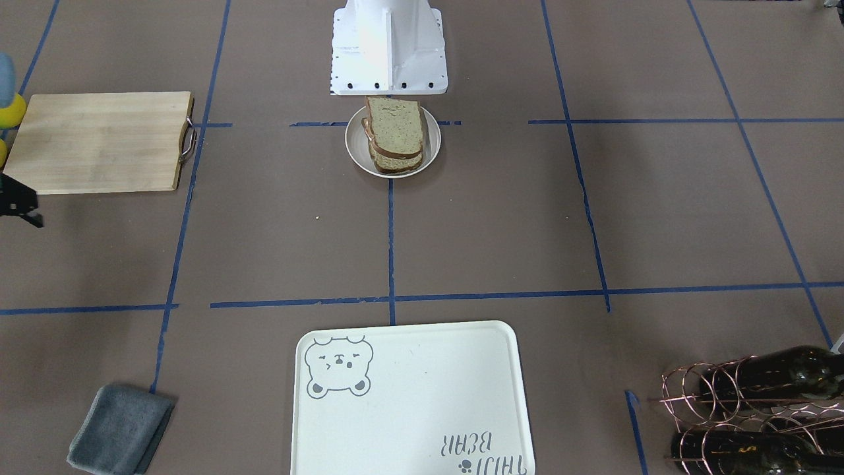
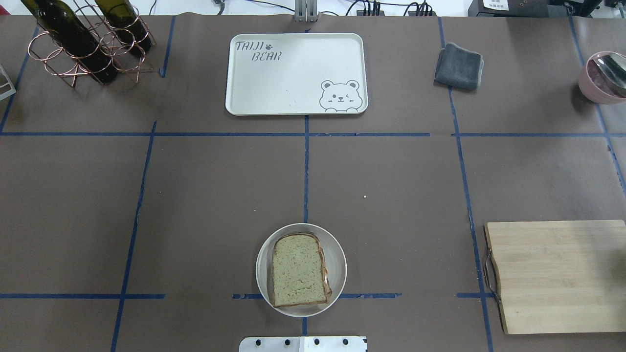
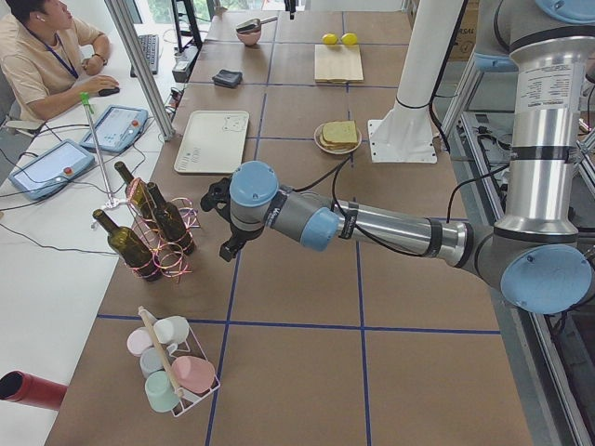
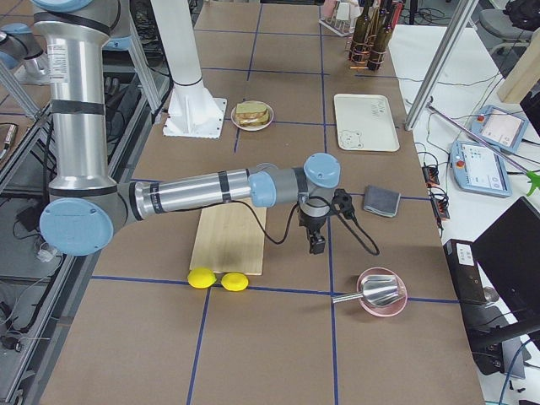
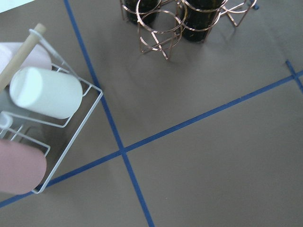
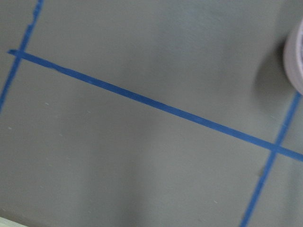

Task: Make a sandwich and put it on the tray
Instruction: 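Move the left gripper to the rim of the white plate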

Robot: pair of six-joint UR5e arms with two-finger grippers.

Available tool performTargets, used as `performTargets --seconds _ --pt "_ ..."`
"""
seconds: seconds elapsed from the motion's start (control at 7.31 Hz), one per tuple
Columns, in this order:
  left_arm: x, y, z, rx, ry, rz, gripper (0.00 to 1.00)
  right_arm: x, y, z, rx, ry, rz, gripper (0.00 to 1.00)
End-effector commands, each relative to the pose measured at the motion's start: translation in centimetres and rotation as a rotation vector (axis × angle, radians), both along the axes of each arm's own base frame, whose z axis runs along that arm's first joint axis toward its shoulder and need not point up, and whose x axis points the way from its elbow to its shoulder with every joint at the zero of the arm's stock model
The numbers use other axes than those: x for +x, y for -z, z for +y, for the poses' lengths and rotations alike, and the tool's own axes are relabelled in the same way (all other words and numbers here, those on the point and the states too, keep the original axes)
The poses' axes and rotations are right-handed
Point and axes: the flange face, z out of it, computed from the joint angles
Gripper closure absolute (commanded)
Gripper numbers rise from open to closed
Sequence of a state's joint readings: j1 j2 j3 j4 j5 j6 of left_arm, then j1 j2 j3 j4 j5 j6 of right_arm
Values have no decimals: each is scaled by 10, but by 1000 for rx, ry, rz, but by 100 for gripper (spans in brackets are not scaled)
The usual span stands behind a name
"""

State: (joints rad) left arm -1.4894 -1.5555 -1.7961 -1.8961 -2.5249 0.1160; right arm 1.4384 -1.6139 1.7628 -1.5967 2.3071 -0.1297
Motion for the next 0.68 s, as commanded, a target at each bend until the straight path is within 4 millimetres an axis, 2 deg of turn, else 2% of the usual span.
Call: performTargets --seconds 0.0,0.27,0.41,0.55 --pt "123 85 26 -117 30 82 0 55 -42 55 -50 -41 10 0" --pt "228 134 70 -322 43 206 0 56 -46 61 -67 -52 13 0" --pt "278 147 98 -403 52 265 0 56 -50 66 -78 -55 12 0" --pt "336 172 126 -510 80 331 0 55 -51 66 -78 -55 11 0"
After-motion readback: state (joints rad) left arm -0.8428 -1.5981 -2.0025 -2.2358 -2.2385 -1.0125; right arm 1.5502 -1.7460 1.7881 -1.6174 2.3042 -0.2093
